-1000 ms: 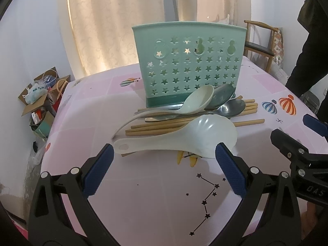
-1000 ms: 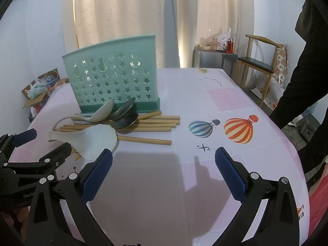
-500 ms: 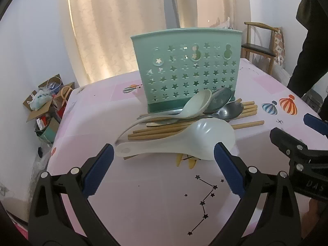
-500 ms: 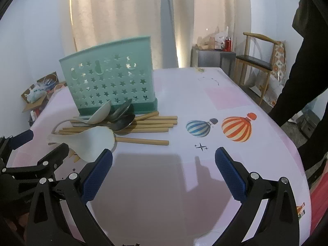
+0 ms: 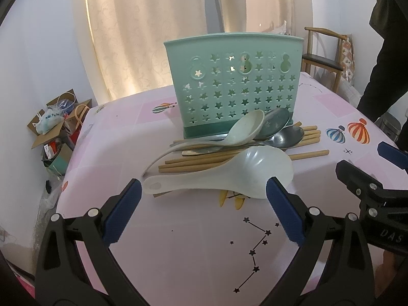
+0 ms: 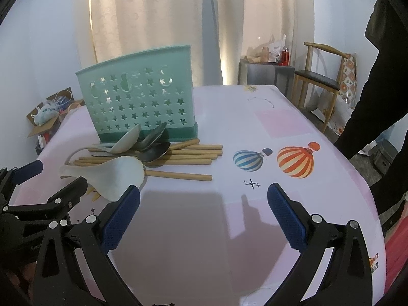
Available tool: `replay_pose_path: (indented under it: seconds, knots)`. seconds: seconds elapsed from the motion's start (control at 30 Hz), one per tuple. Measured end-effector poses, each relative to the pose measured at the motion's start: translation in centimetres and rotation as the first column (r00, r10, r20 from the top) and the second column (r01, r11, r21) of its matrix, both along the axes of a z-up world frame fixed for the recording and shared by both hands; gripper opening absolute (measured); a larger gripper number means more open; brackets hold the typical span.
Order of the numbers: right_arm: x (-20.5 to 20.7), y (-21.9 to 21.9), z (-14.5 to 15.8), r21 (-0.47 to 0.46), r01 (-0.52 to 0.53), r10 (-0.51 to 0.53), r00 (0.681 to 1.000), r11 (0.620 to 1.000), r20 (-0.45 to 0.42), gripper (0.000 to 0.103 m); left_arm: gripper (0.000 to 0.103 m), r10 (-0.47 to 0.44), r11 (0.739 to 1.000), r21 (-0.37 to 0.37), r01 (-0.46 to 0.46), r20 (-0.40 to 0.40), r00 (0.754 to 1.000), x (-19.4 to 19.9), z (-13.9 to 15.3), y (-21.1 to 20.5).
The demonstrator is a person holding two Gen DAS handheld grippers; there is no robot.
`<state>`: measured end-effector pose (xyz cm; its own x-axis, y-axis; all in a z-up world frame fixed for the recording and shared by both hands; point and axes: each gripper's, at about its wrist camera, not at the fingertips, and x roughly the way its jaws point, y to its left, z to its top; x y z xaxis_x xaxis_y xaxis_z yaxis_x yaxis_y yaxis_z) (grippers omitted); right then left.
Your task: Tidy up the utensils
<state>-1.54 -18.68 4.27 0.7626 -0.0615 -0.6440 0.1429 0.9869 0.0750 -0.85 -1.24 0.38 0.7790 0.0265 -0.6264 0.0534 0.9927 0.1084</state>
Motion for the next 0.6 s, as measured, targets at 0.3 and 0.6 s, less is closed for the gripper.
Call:
replay_pose_path:
  seconds: [0.3,0.6]
  knots:
    - [-0.03,0.01,0.08,-0.001,0.002,-0.002,1.000,1.000,0.003,0.098,0.094,-0.001,1.000,0.001,0.001,-0.002,1.000,-0.03,0.04,0.02]
    - [-0.15,-0.09,0.01,0.002,0.002,-0.002,1.000,1.000,0.001,0.098,0.094,-0.001,1.000,0.003,0.001,-0.001,1.000,-0.09,0.07,-0.04]
